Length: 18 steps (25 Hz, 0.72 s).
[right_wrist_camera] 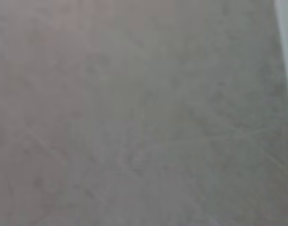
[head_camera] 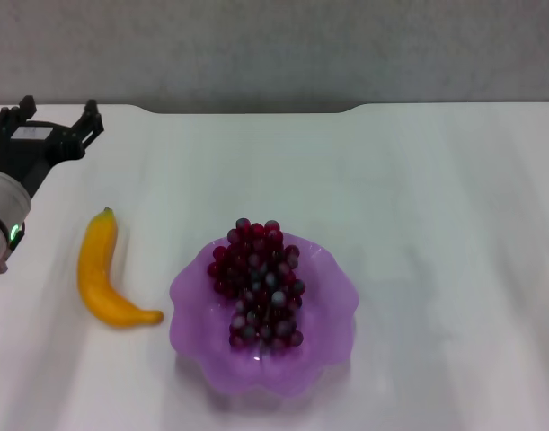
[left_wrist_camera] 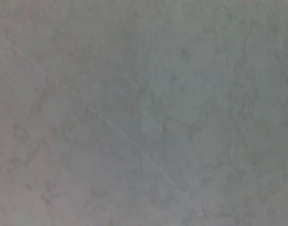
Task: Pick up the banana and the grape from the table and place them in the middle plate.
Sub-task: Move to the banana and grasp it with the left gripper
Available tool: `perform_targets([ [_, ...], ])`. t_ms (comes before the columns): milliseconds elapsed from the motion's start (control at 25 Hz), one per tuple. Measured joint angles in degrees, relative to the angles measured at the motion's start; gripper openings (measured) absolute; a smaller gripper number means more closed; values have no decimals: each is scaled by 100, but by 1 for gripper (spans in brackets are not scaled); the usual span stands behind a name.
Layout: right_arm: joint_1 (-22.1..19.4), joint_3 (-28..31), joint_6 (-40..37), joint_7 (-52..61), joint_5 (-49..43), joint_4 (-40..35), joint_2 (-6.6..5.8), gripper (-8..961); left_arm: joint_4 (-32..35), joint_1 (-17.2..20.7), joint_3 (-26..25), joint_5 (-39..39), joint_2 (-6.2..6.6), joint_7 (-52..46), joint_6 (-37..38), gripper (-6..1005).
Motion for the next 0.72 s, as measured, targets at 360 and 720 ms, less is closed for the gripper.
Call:
perform_targets([
  [360, 44, 231, -26, 326, 3, 320, 8, 779, 323, 79, -37, 32, 16, -14, -603, 877],
  [720, 47, 226, -32, 332, -11, 332, 5, 778, 1912, 278, -598, 374, 20, 385, -3547, 876],
])
